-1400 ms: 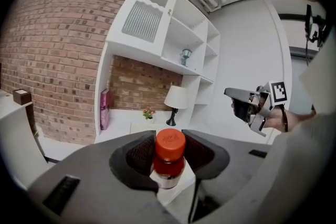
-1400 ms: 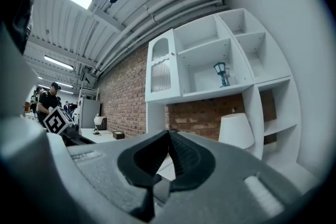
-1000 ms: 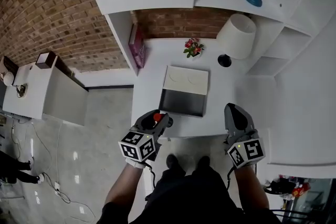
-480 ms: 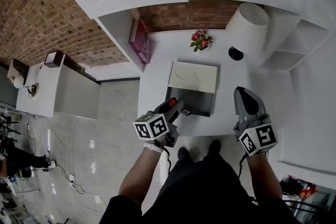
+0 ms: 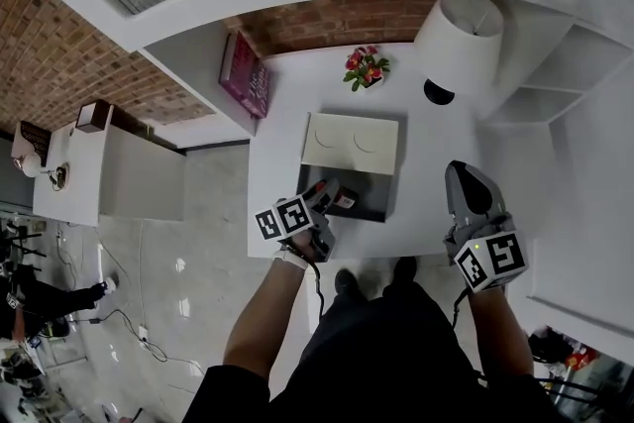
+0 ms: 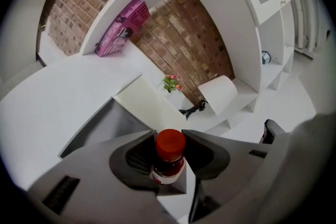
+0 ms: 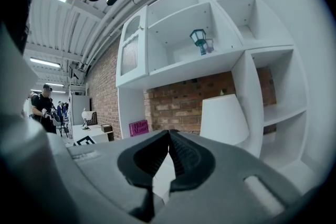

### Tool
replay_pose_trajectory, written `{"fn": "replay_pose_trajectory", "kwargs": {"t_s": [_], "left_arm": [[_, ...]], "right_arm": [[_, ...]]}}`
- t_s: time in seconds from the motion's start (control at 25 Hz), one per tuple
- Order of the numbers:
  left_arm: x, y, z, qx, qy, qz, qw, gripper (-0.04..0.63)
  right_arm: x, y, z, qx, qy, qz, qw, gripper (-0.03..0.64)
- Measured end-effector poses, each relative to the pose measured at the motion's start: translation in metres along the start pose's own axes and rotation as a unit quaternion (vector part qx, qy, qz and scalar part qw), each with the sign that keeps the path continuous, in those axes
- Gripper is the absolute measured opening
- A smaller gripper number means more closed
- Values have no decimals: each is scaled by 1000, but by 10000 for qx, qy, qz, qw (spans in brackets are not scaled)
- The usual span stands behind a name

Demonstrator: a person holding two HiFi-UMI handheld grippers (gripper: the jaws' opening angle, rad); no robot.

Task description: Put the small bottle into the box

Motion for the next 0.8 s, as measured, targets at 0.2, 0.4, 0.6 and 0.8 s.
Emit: {"fn": "replay_pose_trajectory", "kwargs": {"t_s": [0.2,0.4,0.6,0.8], "left_arm": [[18,21,-12,-291,295,238,9989,150],[24,35,-21,-512,638,607,9948,150],[28,49,-23,-810,861,1202,9857,152],[31,51,-22,-815,1070,1447,9803,152]], "right_arm": [[3,-7,-7,76,45,-5,10000,0],[0,-11,-13,122,143,-10,9998,0],[-1,-10,-16,167,147,25,9997,0],[-1,-8,-16,215,145,63,9996,0]]}}
Point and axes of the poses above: the fingertips, and each gripper's own axes: x forward along the fingers, y to its left, z out of its top, the point moved 1 cm from there along -x, backward along the fingers, and after that the axes turned 7 degrees about -z, right-handed, at the moved point
